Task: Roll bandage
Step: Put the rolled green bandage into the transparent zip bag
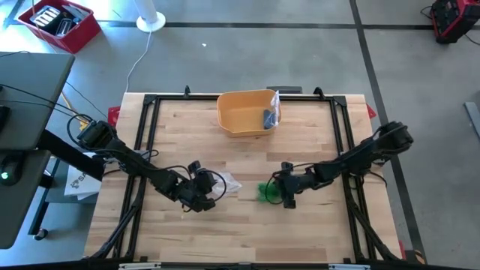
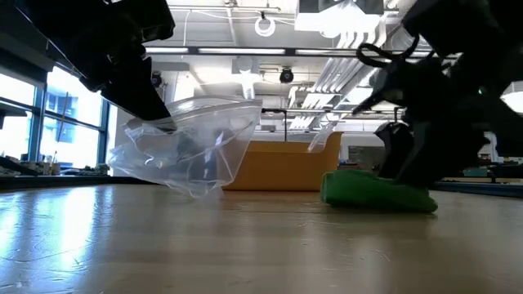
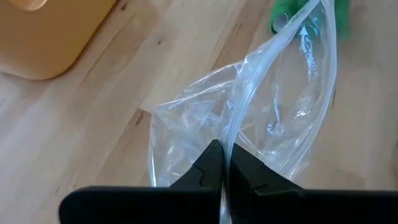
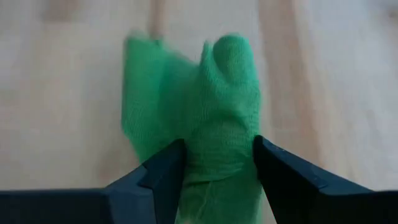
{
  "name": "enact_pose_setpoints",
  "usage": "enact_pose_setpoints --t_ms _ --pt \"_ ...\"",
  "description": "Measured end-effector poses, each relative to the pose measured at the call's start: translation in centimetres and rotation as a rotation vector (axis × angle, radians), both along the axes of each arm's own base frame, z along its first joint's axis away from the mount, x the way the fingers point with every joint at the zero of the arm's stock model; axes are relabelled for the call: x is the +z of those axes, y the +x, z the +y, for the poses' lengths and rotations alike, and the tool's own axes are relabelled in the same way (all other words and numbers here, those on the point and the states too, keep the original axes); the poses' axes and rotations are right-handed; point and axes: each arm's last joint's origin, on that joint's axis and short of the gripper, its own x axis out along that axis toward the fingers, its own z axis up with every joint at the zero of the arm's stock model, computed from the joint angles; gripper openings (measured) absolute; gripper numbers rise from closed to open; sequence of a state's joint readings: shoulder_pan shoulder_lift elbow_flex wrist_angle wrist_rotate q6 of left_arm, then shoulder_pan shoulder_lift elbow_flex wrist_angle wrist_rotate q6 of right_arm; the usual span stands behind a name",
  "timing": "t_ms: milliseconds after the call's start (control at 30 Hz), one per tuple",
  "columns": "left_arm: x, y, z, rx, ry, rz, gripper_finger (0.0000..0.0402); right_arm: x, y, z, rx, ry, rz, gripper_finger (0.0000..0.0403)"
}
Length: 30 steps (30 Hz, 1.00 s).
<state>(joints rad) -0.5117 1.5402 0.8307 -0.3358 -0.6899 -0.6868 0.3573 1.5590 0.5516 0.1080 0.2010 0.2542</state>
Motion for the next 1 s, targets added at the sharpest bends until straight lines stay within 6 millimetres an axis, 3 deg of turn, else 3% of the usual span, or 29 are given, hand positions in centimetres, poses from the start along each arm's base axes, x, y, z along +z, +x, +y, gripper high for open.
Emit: enact_pose_setpoints --t_ms 167,333,400,567,733,900,1000 --pt "0.1 0.1 -0.1 0.0 -0.01 -0.014 0.0001 -1.3 0.4 1.1 -0.025 -0.131 -0.023 0.0164" --pt "0.3 0.5 -0.3 -0.005 -0.045 -0.059 0.0001 -0.5 1.4 2.1 -0.083 -0.081 -0.047 0.0065" --pt "0.5 0.7 -0.5 -0.021 -0.086 -0.075 0.0001 0.7 1.8 3.0 -0.053 -0.05 -0.078 0.0026" --pt "0.8 1.4 -0.3 0.01 -0.211 -0.115 0.0001 7.2 3.9 5.7 0.005 0.028 -0.303 0.0028" --pt "1.9 2.2 -0.2 0.03 -0.24 -0.168 0.0 12.3 6.2 7.0 -0.074 -0.114 -0.411 0.0024" --pt "2.9 2.9 -0.2 0.035 -0.261 -0.203 0.0 14.5 8.7 6.8 -0.145 -0.32 -0.391 0.0024" --pt "3.6 3.4 -0.2 0.019 -0.325 -0.212 0.0 14.2 10.0 6.7 -0.113 -0.385 -0.315 0.0024"
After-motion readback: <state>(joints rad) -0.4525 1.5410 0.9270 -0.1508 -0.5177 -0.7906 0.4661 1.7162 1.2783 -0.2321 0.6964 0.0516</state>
